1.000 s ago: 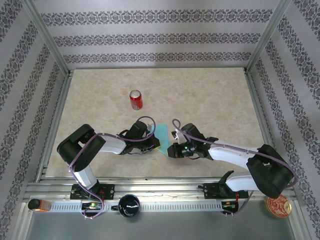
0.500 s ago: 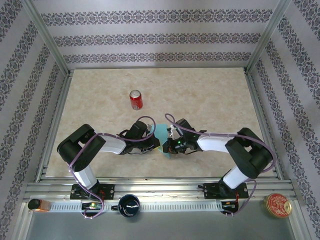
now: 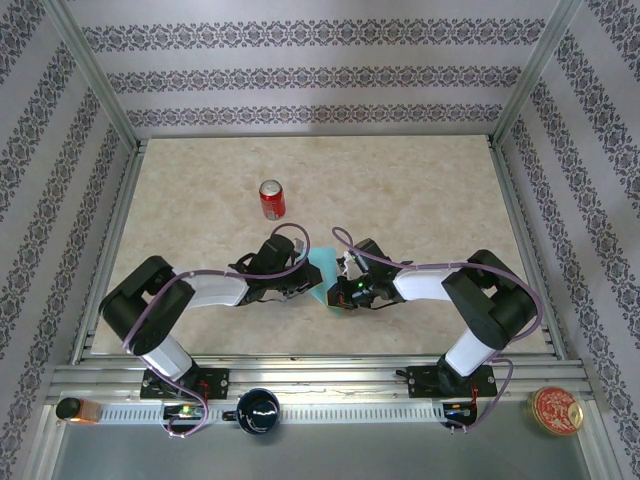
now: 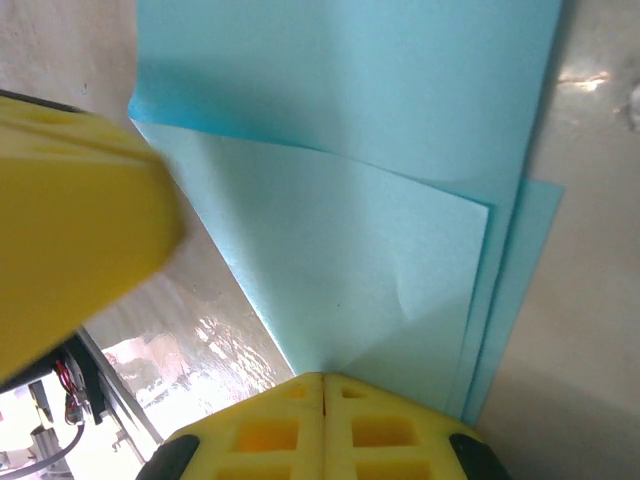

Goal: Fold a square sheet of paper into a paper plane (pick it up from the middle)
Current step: Third fold the triangle at the center of the table.

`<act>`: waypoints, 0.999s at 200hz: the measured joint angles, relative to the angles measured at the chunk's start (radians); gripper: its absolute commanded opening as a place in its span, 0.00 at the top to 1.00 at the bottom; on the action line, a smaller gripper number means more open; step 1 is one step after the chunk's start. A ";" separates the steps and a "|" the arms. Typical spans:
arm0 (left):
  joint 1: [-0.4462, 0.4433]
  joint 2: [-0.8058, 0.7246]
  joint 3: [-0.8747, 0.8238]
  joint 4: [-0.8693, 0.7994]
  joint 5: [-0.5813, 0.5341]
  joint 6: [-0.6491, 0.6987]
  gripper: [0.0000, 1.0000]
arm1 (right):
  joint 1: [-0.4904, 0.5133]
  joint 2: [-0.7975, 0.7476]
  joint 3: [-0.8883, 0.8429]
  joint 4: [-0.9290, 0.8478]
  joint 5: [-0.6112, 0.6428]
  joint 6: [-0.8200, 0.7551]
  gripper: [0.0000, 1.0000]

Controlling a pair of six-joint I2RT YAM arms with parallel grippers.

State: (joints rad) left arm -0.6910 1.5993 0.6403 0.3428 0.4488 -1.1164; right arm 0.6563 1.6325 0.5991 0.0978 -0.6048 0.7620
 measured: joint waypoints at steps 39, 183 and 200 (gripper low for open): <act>-0.028 -0.008 -0.006 -0.003 -0.006 -0.008 0.95 | 0.000 0.000 0.000 0.000 0.000 0.000 0.99; 0.060 0.097 -0.035 0.012 0.050 0.040 0.93 | 0.000 -0.002 -0.011 0.021 0.002 -0.002 1.00; 0.093 0.086 -0.048 0.011 0.060 0.056 0.93 | 0.000 -0.002 -0.013 0.024 0.002 -0.002 1.00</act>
State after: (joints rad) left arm -0.5976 1.6855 0.5926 0.3542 0.5087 -1.0607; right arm 0.6563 1.6302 0.5861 0.1215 -0.6029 0.7605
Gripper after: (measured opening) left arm 0.075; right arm 0.064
